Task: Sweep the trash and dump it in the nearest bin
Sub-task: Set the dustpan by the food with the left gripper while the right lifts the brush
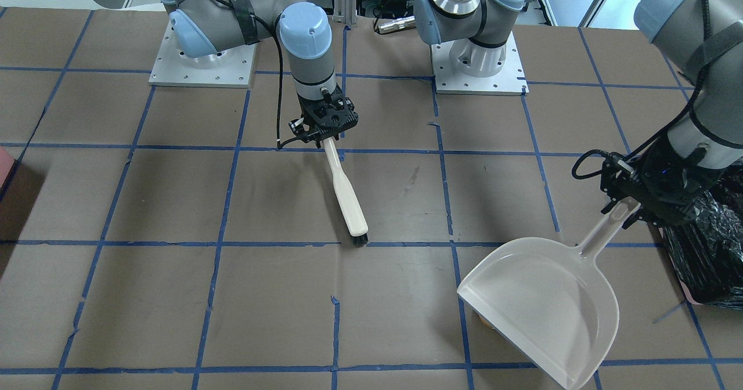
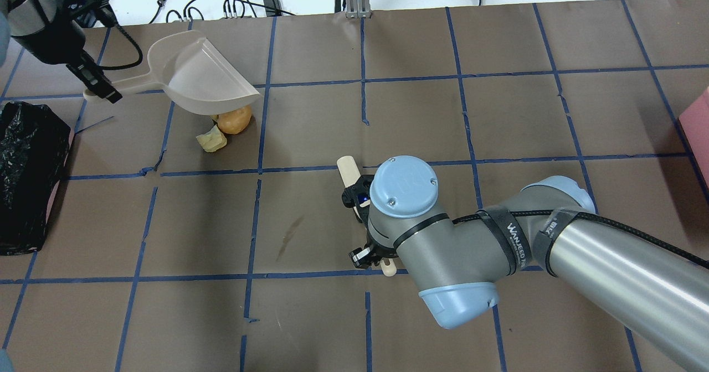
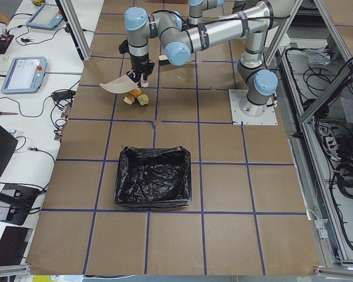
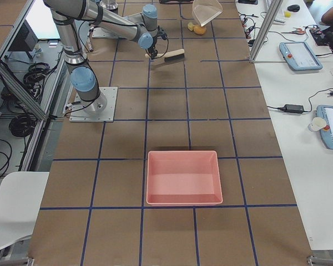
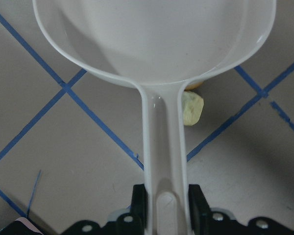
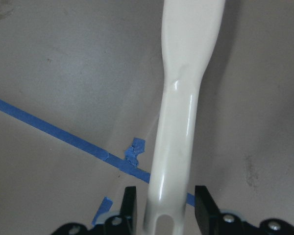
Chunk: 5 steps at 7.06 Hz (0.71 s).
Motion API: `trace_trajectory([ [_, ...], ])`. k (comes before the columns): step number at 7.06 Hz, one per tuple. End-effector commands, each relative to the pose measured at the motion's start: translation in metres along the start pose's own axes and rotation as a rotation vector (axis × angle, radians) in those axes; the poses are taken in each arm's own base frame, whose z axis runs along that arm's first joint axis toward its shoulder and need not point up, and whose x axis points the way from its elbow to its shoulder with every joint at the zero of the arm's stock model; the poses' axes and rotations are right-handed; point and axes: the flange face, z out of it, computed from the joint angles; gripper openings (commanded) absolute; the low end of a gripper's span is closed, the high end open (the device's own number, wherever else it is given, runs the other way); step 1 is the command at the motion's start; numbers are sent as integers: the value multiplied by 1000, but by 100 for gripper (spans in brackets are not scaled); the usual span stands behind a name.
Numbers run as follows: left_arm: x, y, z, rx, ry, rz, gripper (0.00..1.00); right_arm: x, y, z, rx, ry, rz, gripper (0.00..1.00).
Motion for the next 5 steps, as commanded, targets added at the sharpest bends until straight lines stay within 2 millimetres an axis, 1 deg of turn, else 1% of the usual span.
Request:
trace_trajectory([
  [1, -29, 73, 15, 11, 33, 157, 7, 0, -1, 0, 2, 0, -3, 6],
  [2, -40, 106, 33, 60, 67, 236, 6, 0, -2, -3, 10, 2, -4, 4],
  [3, -49, 138, 43, 71, 75, 287, 6, 0, -4, -9, 24, 3, -2, 2],
  [4, -56, 155, 46, 72, 70, 314, 6, 1, -14, -25, 57, 17, 10, 1],
  [5, -64, 158, 60, 78, 89, 374, 6, 3, -21, -36, 75, 38, 38, 0],
])
